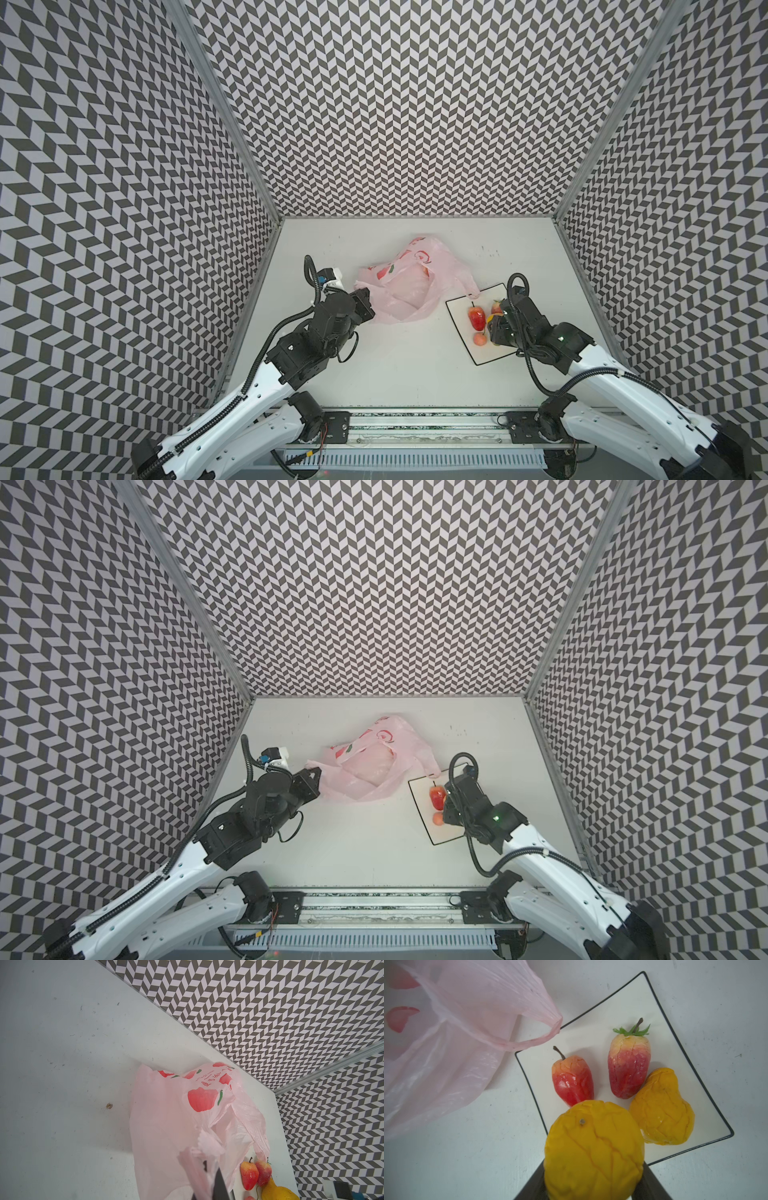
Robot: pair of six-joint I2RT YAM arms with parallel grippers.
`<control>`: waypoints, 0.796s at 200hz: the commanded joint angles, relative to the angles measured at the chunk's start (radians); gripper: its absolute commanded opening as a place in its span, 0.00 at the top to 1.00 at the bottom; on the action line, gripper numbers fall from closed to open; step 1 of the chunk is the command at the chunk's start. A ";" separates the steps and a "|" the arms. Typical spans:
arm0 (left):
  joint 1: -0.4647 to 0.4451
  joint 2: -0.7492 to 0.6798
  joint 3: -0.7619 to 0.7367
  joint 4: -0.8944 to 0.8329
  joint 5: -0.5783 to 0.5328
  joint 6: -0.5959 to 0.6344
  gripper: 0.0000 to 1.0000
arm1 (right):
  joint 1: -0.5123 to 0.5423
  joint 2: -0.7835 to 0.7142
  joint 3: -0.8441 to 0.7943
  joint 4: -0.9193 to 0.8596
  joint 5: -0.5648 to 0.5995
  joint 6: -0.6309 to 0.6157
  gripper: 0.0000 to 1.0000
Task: Take the fake fruits out of the plastic bag
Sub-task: 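Carry the round yellow fruit to the tray and open the right gripper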
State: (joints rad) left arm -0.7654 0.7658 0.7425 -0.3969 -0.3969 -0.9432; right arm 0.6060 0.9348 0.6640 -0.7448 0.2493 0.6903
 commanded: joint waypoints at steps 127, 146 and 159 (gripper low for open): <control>0.002 -0.022 -0.002 -0.004 -0.017 -0.001 1.00 | -0.015 0.088 -0.022 0.094 0.036 0.025 0.31; 0.001 -0.022 -0.003 0.000 -0.014 0.003 1.00 | -0.015 0.066 0.024 0.055 0.049 0.009 0.28; 0.001 -0.022 -0.002 0.004 -0.013 0.004 1.00 | -0.015 0.054 0.058 0.025 0.062 -0.002 0.27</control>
State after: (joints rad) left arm -0.7654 0.7506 0.7425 -0.3977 -0.3988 -0.9428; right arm 0.5968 1.0306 0.6418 -0.6895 0.2665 0.7105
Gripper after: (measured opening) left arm 0.047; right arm 0.725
